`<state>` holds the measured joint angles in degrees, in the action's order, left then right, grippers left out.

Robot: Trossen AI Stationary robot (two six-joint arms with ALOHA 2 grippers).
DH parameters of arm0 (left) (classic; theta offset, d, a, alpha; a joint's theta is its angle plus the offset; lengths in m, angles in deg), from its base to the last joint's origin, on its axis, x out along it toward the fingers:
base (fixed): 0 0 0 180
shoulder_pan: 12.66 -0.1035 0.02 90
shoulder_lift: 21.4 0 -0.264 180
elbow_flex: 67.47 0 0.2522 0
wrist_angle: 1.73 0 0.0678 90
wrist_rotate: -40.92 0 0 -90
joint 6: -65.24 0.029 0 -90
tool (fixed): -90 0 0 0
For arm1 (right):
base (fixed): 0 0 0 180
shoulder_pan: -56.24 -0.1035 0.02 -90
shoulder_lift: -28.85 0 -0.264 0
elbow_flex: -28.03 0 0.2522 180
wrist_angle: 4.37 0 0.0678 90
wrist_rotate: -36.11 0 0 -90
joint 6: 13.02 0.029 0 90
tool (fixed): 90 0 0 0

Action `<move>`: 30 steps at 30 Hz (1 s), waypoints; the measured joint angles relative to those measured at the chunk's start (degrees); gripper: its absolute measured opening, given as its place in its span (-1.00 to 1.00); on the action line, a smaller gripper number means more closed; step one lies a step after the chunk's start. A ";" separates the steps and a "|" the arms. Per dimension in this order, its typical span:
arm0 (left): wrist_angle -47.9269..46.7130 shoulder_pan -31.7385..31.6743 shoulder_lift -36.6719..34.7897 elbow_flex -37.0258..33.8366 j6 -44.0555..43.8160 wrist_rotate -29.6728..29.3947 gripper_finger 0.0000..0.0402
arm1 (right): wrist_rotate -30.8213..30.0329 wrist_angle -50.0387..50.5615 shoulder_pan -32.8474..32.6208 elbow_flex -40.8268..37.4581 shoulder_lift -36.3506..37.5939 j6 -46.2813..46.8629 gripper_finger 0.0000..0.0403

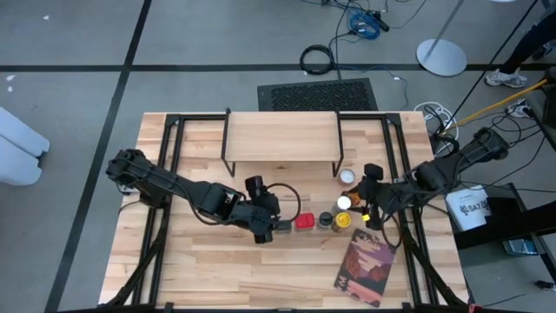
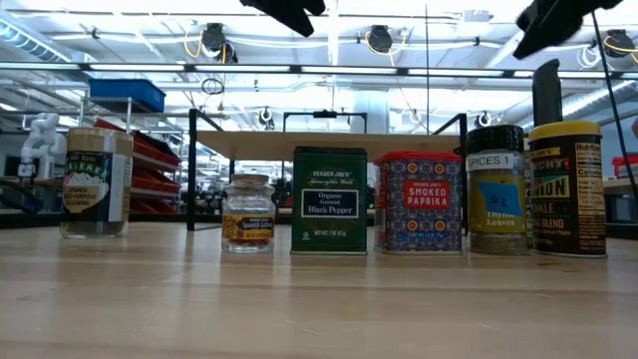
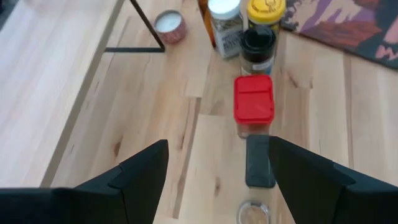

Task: Shelf spices
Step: Put the white spice bottle in the center right of the table

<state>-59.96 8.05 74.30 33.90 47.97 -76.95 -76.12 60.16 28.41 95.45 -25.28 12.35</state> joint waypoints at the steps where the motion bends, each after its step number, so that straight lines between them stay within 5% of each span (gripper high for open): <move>1: 0.36 0.00 0.00 0.00 -0.36 -0.29 0.41 | 1.55 0.55 0.58 1.09 -0.31 -2.87 0.19; 8: 2.66 0.09 -0.02 0.00 -0.44 -1.17 0.41 | 4.43 1.57 2.11 4.16 -3.23 -21.99 0.19; 15: 0.15 0.28 -0.29 0.00 -1.45 -2.37 0.41 | 3.34 4.60 7.68 4.15 -5.84 -22.86 0.19; 24: -1.51 -1.27 -0.61 0.02 3.79 -5.46 0.41 | 14.64 5.90 14.15 4.14 -8.31 -30.80 0.19; 30: 3.07 -6.04 -0.26 0.02 10.54 -6.53 0.41 | 16.66 6.99 16.36 4.08 -9.76 -35.13 0.19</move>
<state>-56.89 2.01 74.04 33.92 58.51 -83.48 -59.47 67.15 44.77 99.53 -35.03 -22.78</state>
